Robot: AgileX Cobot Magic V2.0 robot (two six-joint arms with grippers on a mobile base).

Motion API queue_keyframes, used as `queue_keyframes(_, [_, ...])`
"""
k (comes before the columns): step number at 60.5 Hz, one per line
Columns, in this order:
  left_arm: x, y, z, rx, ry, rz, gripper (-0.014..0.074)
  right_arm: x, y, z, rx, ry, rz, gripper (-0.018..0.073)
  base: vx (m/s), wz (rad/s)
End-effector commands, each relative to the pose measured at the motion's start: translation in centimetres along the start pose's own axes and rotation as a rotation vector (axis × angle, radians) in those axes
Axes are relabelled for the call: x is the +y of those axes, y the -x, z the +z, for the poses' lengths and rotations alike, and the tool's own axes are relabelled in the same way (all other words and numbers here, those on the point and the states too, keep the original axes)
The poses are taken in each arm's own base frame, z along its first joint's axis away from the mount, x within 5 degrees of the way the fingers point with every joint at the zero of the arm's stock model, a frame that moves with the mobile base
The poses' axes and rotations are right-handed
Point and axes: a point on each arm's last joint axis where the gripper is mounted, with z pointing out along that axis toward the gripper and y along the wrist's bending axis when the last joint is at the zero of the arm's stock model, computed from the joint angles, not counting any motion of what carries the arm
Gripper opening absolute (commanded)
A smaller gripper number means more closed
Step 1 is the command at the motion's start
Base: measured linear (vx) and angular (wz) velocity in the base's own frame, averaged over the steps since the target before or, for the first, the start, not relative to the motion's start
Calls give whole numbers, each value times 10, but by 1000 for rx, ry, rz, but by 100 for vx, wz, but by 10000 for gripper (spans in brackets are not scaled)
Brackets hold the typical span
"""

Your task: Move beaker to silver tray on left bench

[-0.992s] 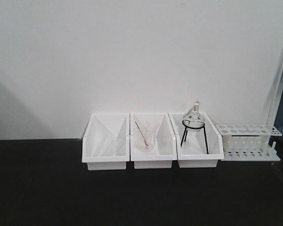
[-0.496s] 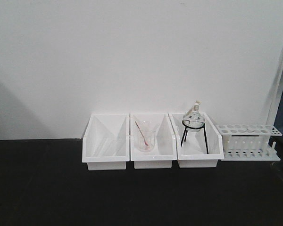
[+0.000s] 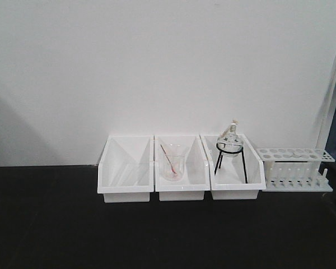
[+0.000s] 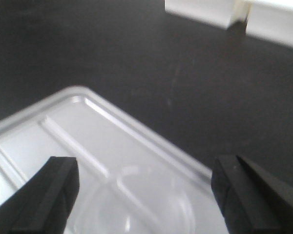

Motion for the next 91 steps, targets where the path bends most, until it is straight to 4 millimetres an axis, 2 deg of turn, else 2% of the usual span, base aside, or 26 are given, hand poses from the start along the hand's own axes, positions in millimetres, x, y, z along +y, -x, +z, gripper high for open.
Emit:
queue_keyframes(1, [-1, 2, 2, -71, -1, -4, 1, -1, 46, -10, -315, -4, -28, 595, 0, 0])
queue_keyframes(10, [-1, 2, 2, -71, -1, -4, 1, 0, 71, -24, -393, -10, -42, 571, 0, 0])
queue_keyframes(17, [-1, 2, 2, -71, -1, -4, 1, 2, 92, -41, -413, -8, 20, 477, 0, 0])
queue_keyframes(24, [-1, 2, 2, -71, -1, -4, 1, 4, 113, -65, -405, -32, 24, 282, 0, 0])
queue_keyframes(34, [-1, 2, 2, -71, -1, -4, 1, 5, 127, -106, -283, -98, 107, -20, 0, 0])
queue_keyframes(38, [-1, 2, 2, -71, -1, -4, 1, 6, 128, -126, -226, -136, 141, -17, 0, 0])
queue_keyframes(46, [-1, 2, 2, -71, -1, -4, 1, 7, 117, -159, -67, -229, 156, -15, 0, 0])
queue_keyframes(58, [-1, 2, 2, -71, -1, -4, 1, 10, 115, -188, -71, -271, 157, -14, 0, 0])
queue_keyframes(68, [-1, 2, 2, -71, -1, -4, 1, 12, 117, -199, -118, -274, 155, -14, 0, 0])
queue_keyframes(91, [-1, 2, 2, -71, -1, -4, 1, 12, 114, -199, -108, -280, 126, -14, 0, 0])
